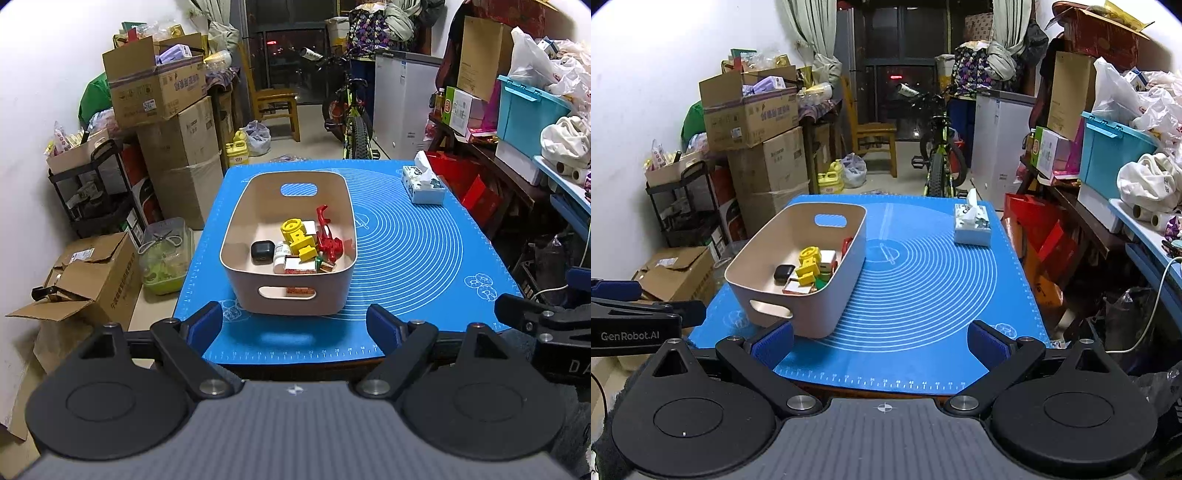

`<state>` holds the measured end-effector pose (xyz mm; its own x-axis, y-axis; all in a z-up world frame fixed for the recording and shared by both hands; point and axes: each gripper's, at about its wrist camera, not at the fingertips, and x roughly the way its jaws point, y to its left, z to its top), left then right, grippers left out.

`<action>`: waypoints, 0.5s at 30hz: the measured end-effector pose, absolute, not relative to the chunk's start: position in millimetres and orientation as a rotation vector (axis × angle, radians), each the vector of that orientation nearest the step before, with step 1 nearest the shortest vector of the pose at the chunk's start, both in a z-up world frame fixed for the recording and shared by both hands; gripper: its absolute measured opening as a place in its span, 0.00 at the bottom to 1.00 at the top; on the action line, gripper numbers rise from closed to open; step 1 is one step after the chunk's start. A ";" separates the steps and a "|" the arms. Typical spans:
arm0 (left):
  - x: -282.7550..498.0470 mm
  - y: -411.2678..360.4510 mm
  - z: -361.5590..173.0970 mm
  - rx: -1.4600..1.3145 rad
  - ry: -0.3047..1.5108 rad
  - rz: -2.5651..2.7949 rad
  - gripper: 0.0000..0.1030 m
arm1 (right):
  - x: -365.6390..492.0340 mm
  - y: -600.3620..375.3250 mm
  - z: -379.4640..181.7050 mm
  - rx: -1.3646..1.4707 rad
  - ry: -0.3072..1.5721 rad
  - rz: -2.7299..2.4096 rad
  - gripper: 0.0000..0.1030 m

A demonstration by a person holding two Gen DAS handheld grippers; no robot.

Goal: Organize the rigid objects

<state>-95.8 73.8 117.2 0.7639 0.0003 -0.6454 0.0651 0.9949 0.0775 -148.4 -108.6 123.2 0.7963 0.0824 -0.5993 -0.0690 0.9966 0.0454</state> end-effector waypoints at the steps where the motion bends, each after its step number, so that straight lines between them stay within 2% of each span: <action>1: -95.7 73.3 117.2 0.098 0.701 -0.036 0.83 | -148.6 -108.5 122.7 0.021 0.646 0.081 0.97; 15: -97.5 72.0 116.0 0.099 0.701 -0.039 0.83 | -149.0 -110.1 122.3 0.021 0.647 0.080 0.97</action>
<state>-97.5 72.0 116.0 0.7636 -0.0024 -0.6457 0.0686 0.9946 0.0775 -149.0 -110.1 122.3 0.7950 0.0813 -0.6012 -0.0682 0.9967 0.0446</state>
